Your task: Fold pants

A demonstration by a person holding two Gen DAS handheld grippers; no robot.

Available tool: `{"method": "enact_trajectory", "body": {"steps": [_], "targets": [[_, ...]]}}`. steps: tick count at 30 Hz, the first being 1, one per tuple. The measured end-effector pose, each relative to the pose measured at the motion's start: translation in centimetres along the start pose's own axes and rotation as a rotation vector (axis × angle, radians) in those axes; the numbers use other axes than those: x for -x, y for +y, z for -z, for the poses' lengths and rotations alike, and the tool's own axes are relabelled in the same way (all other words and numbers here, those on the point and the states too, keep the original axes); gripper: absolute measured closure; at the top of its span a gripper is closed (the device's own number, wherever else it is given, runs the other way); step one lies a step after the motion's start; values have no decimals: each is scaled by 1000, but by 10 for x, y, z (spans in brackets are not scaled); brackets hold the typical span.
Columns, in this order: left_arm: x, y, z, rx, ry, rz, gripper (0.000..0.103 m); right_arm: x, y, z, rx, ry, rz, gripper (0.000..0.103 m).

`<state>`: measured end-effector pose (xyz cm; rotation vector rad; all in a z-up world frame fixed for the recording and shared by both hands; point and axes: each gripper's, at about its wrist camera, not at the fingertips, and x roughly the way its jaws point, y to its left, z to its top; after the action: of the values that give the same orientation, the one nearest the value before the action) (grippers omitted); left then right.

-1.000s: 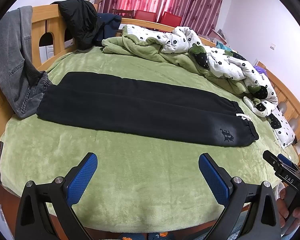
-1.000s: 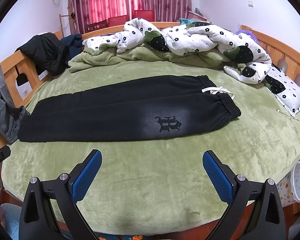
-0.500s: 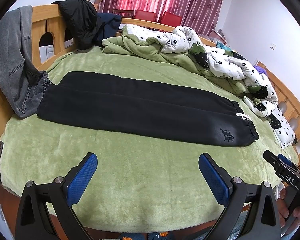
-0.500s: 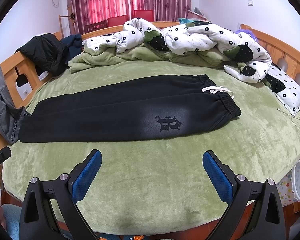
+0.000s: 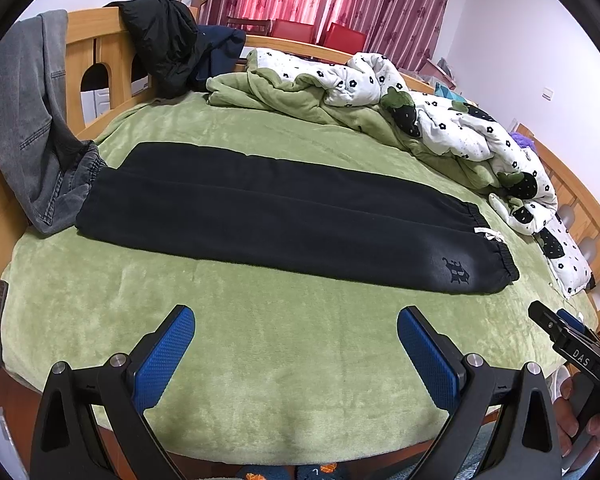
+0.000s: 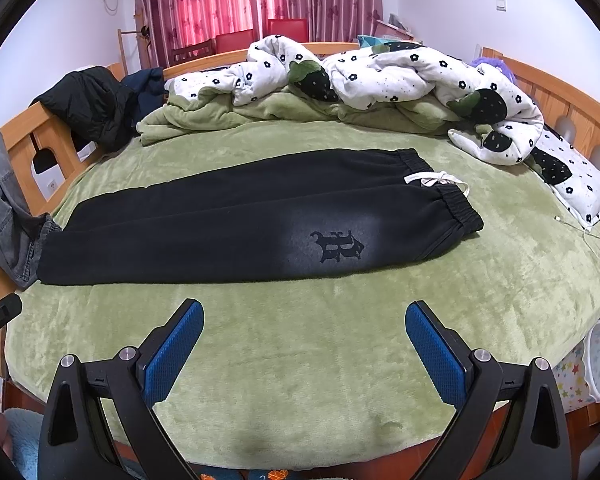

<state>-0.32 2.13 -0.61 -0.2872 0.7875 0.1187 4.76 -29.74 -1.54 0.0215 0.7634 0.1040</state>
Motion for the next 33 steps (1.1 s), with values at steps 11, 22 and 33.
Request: {"method": "enact_trajectory", "body": {"steps": [11,22,33], "targets": [[-1,-2,1,-21,11,-25,1,0,2,0,6,5,3,3],[2,-11,2,-44,-1,-12,1,1,0,-1,-11,1,-34,3],[-2,-13,-15,-91,14,84,2,1,-18,-14,-113,-13,-172,3]]}}
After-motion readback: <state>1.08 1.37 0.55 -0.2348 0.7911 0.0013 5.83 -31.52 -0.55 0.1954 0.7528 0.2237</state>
